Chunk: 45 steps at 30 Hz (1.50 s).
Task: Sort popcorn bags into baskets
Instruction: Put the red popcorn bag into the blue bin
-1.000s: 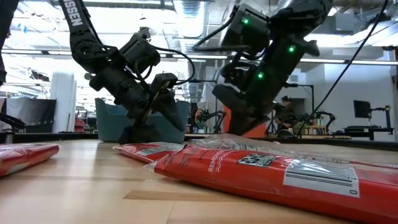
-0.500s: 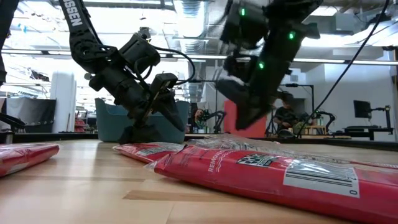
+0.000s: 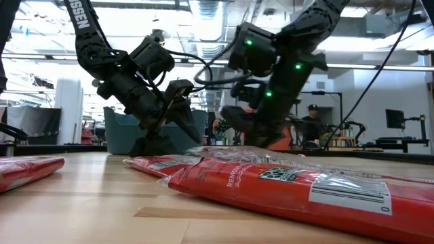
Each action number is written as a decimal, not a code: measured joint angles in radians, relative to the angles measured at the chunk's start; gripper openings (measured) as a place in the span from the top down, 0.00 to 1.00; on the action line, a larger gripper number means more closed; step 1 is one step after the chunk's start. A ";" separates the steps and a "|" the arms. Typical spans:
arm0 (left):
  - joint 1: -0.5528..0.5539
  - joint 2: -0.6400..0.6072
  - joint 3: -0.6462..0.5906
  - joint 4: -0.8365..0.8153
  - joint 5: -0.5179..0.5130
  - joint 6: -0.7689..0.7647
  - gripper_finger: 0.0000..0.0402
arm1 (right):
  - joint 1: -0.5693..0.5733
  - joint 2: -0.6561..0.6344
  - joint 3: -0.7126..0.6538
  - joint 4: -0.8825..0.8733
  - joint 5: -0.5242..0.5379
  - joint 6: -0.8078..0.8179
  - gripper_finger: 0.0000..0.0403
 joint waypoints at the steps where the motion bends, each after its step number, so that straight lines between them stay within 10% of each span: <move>1: 0.000 0.000 0.000 0.000 0.000 0.000 0.38 | 0.002 0.009 0.007 0.015 -0.005 -0.008 0.74; 23: -0.026 0.000 -0.001 0.005 -0.055 -0.003 0.39 | 0.017 0.039 0.066 0.116 -0.109 -0.137 0.74; 37: -0.027 0.000 -0.001 0.039 -0.056 0.014 0.95 | 0.084 -0.106 0.064 -0.001 -0.118 -0.134 0.74; 45: -0.027 -0.066 0.000 0.007 -0.031 0.027 0.97 | 0.165 -0.344 0.063 -0.372 0.125 -0.008 0.74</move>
